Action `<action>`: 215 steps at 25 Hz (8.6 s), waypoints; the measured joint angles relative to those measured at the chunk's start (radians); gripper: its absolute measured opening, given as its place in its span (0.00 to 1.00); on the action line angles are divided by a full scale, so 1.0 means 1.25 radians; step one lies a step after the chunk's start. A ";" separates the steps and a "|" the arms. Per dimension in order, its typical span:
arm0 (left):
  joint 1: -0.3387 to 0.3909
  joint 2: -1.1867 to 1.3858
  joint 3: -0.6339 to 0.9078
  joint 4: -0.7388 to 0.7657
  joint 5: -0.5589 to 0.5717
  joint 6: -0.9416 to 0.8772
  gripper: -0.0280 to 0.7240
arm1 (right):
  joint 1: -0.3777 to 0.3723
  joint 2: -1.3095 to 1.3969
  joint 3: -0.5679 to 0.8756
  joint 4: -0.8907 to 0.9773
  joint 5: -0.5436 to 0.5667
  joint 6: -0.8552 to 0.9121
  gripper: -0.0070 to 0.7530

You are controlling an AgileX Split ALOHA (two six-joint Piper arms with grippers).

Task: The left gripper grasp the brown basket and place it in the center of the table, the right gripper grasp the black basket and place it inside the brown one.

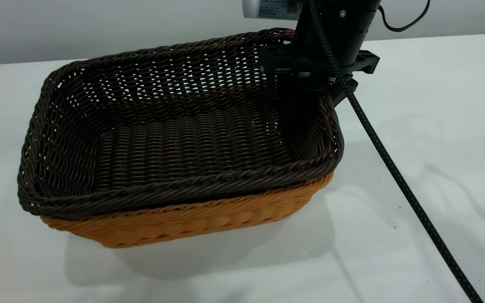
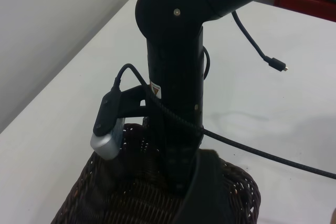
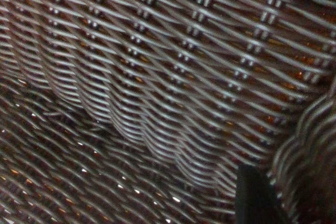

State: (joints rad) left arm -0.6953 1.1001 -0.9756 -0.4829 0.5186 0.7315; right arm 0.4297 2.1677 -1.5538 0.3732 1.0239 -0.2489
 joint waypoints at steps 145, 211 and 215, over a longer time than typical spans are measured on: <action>-0.005 -0.659 0.395 0.290 0.431 -0.460 0.04 | -0.001 -1.690 0.853 -0.210 0.025 0.138 0.02; 0.605 -0.880 0.417 0.307 0.452 -0.459 0.04 | -0.559 -1.734 0.853 -0.196 0.031 0.126 0.02; 0.605 -0.880 0.417 0.307 0.452 -0.459 0.04 | -0.559 -1.734 0.853 -0.196 0.031 0.126 0.02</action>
State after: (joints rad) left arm 0.0615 0.0000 -0.4545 -0.0988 1.0834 0.1582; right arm -0.2688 0.0000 -0.4871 0.1280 1.0623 -0.0918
